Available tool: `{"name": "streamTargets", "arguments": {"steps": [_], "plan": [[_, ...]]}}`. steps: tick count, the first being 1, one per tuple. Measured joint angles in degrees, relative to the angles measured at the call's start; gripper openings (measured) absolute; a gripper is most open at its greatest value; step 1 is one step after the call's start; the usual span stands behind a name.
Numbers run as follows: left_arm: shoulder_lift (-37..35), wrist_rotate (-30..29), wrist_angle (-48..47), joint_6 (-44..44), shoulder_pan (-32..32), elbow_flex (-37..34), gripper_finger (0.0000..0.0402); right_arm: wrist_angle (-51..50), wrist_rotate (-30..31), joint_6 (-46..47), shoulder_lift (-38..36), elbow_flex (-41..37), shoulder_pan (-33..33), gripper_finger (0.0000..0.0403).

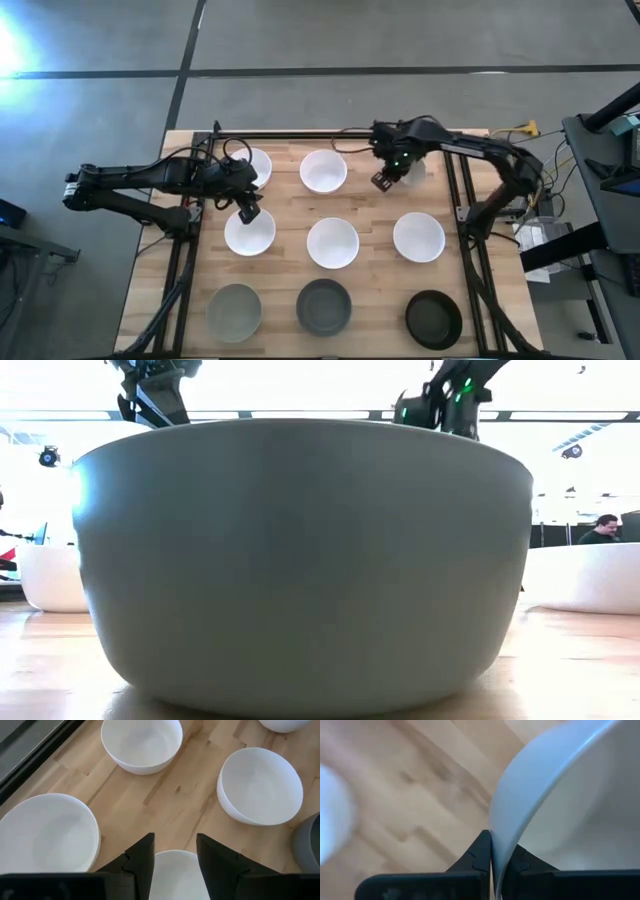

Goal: Nest bowls inside each other
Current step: Stack the light gray bowl on top of the white bowl

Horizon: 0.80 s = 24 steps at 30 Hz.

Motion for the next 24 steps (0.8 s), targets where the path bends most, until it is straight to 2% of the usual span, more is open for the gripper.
{"name": "streamTargets", "arguments": {"steps": [5,9,13,19,24], "plan": [[-0.44,-1.07,-5.99,7.08,0.07,0.00,0.0130,6.93,-5.77,1.88,-9.21,0.14,2.83,0.0009],[-1.87,-6.87,-9.27,4.84,0.17,0.13,0.0130,19.19,-8.14,6.49,-15.70,-0.84,7.71,0.0009],[-4.28,-8.85,-6.86,2.74,0.15,0.39,0.0130,34.12,-8.37,6.95,-19.91,-2.44,14.49,0.0009],[-8.91,-9.61,2.63,1.80,0.15,0.48,0.0130,50.15,-10.81,3.63,-19.15,-4.54,23.08,0.0009],[-14.86,-9.73,14.24,3.01,0.15,0.48,0.0130,54.92,-11.47,7.90,-14.13,-5.56,27.03,0.0009]]}}
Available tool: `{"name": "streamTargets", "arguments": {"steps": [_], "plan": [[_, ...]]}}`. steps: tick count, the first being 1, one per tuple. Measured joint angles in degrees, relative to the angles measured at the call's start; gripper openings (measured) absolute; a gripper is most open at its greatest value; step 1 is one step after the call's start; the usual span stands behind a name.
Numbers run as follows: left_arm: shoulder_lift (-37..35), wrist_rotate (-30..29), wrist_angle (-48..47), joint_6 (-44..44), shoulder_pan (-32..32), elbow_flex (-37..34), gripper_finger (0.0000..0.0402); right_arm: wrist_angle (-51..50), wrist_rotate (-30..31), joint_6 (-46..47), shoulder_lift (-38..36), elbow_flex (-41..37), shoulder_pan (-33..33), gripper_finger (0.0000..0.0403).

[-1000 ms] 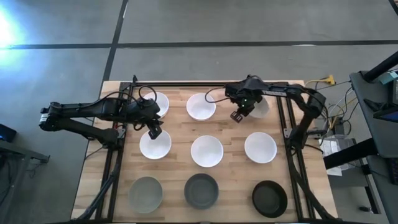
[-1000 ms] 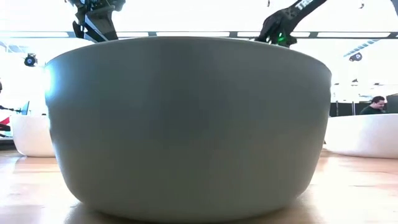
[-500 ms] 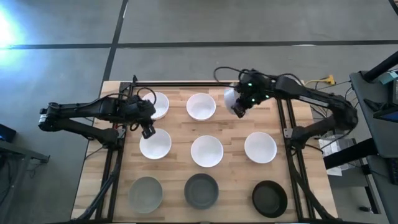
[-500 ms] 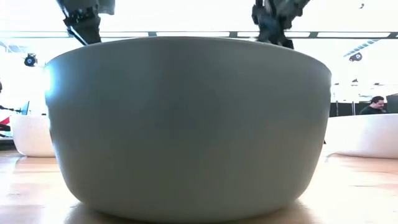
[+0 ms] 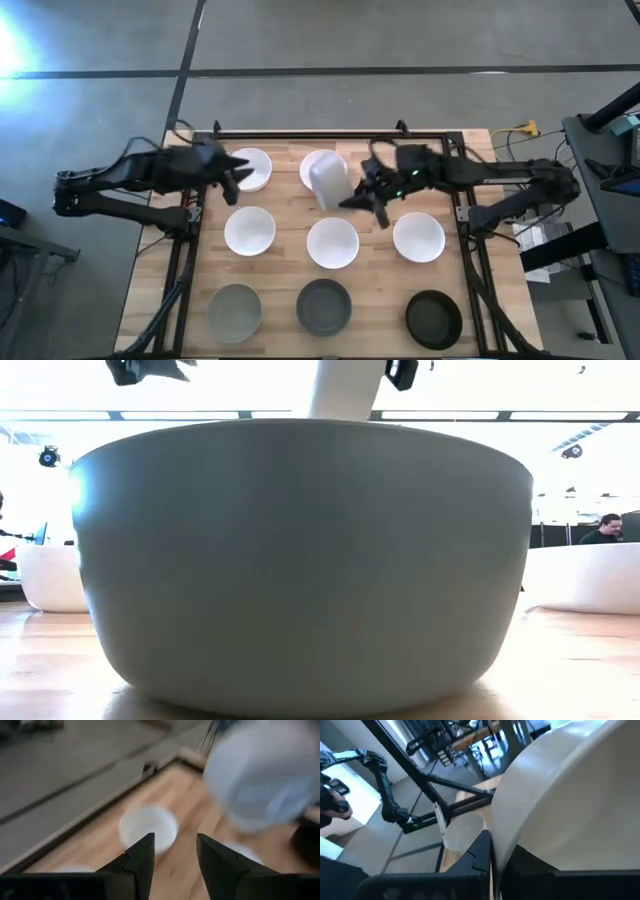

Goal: Nest bowls inside each other
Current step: Stack the light gray bowl on top of the white bowl

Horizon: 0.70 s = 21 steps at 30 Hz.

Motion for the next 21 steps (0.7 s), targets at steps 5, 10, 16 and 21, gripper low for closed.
{"name": "streamTargets", "arguments": {"steps": [5,10,16,21], "plan": [[-5.57,-0.63,3.81,4.46,0.00,0.00,0.0130,0.21,-2.72,-1.33,5.80,2.26,3.64,0.0009],[-10.29,-0.95,3.81,4.77,0.00,-0.36,0.0130,-11.07,-0.23,-11.95,11.55,9.87,9.16,0.0009],[-17.36,-1.09,4.17,4.69,0.00,-2.52,0.0130,-30.99,12.90,-19.48,20.61,22.53,13.43,0.0009],[-22.22,-0.93,3.77,3.35,0.00,-5.93,0.0130,-41.88,20.65,-20.30,28.67,33.87,15.23,0.0009]]}}
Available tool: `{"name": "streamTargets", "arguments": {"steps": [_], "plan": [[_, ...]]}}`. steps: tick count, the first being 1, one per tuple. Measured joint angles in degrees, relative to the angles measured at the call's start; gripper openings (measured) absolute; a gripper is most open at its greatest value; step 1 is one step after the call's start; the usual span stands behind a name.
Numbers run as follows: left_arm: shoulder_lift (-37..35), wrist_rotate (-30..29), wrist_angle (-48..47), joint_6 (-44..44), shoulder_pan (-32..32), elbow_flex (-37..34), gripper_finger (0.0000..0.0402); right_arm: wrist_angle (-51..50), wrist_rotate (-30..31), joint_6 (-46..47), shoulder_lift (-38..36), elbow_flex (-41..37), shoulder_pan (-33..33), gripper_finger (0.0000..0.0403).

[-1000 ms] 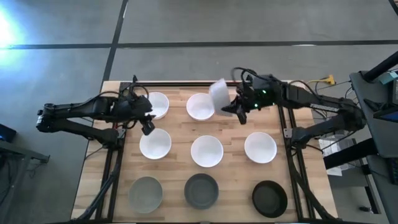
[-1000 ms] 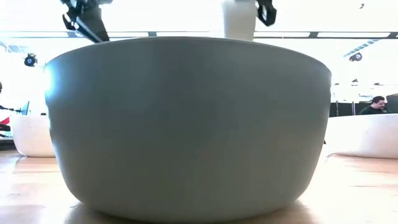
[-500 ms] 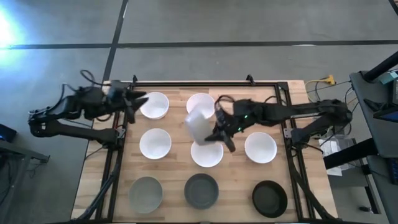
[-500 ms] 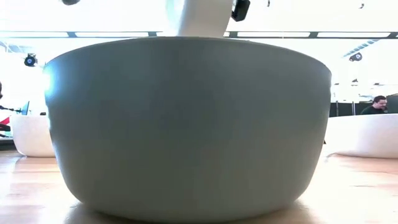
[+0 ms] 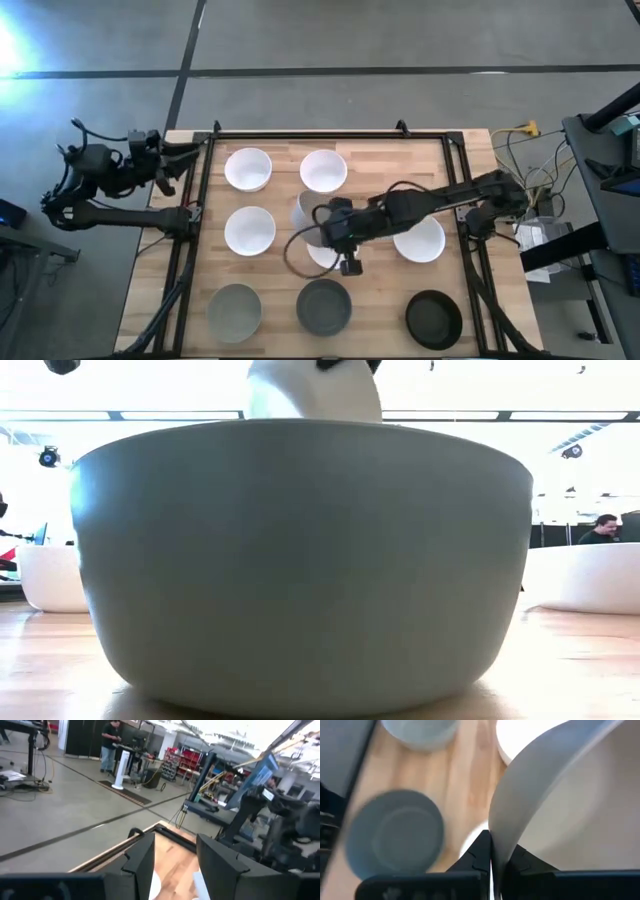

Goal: Nest bowls inside each other
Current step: Stack the light gray bowl on top of the white bowl

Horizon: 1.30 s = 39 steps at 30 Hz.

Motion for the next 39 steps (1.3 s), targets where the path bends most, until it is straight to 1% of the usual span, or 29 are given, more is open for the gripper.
{"name": "streamTargets", "arguments": {"steps": [3,6,10,13,18,20,26,29,32,35,39], "plan": [[-2.89,-0.03,0.28,-0.16,0.00,-2.23,0.0130,-9.33,3.16,-1.87,5.14,6.79,1.11,0.0009],[-4.73,0.05,0.02,-3.48,0.00,-4.08,0.0130,-16.78,4.31,-3.31,10.10,14.09,2.37,0.0009],[-6.93,0.12,0.13,-7.50,0.00,-5.65,0.0130,-22.40,5.03,-4.25,15.60,21.96,3.95,0.0009],[-7.49,1.37,0.14,-9.79,0.00,-6.24,0.0130,-26.35,5.48,-2.64,18.86,25.26,4.40,0.0009],[-6.89,9.69,3.82,-10.84,0.00,-6.56,0.0130,-31.28,5.73,4.94,21.92,25.87,4.39,0.0009],[-5.91,11.63,6.10,-12.90,-0.02,-6.61,0.0130,-32.44,5.71,8.61,22.84,25.82,4.43,0.0009],[-2.52,12.70,11.83,-13.68,-0.01,-6.15,0.0130,-32.38,5.72,15.94,24.13,25.78,5.03,0.0009],[-0.77,13.84,14.83,-13.57,-0.02,-5.74,0.0130,-32.41,5.72,17.94,24.43,25.78,5.11,0.0009],[0.65,15.04,15.80,-13.57,-0.02,-5.25,0.0130,-32.10,5.71,20.16,24.48,25.76,5.08,0.0009],[1.67,16.39,15.94,-13.57,-0.02,-5.04,0.0130,-29.86,5.71,21.33,24.48,25.76,5.06,0.0009],[2.37,16.80,15.75,-13.61,-0.01,-5.24,0.0130,-24.87,5.20,21.07,24.48,25.74,5.24,0.0009]]}}
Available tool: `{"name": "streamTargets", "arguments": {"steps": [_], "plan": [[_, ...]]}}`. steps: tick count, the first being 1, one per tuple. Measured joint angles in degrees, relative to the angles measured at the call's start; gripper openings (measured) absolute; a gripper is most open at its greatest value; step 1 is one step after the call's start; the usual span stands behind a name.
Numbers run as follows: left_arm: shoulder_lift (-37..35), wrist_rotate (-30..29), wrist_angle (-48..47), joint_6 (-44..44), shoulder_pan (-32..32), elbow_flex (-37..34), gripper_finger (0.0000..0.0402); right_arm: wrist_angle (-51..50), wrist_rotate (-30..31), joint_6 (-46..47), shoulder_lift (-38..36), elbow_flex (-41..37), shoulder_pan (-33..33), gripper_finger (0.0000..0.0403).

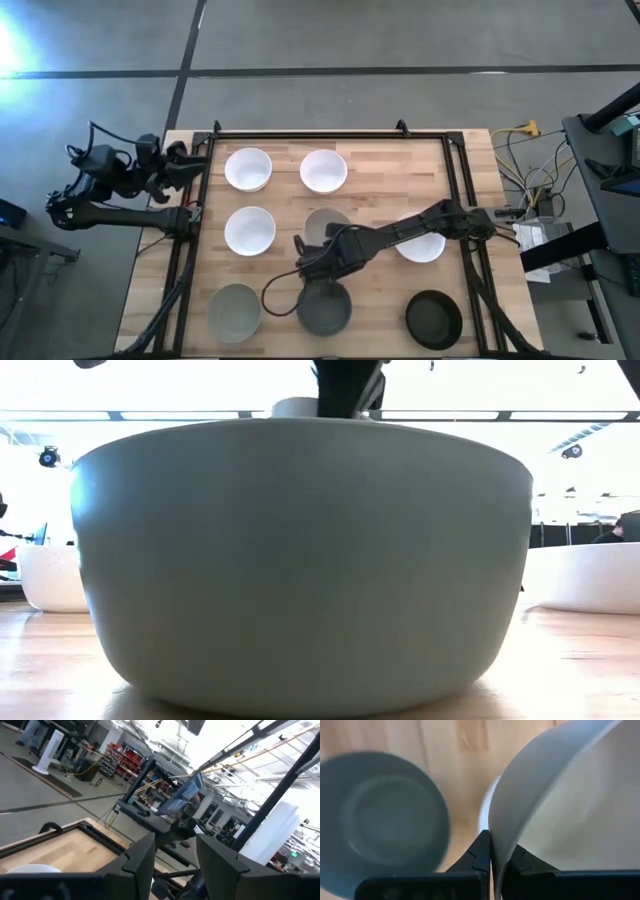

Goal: Nest bowls inside each other
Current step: Stack the light gray bowl on top of the white bowl

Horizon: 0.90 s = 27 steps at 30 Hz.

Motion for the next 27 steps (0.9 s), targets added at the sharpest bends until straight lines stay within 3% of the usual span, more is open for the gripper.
{"name": "streamTargets", "arguments": {"steps": [12,15,27], "plan": [[-1.50,2.67,-0.22,0.56,-0.01,-0.47,0.0130,1.22,-0.27,0.15,0.74,-0.44,0.06,0.0009],[-1.83,2.81,-0.25,0.59,-0.01,-0.48,0.0130,1.41,-3.12,-1.79,2.47,-0.35,0.06,0.0009],[-3.18,2.89,-0.33,0.63,-0.01,-0.51,0.0130,-6.19,-4.12,-2.17,6.40,-0.38,0.04,0.0009]]}}
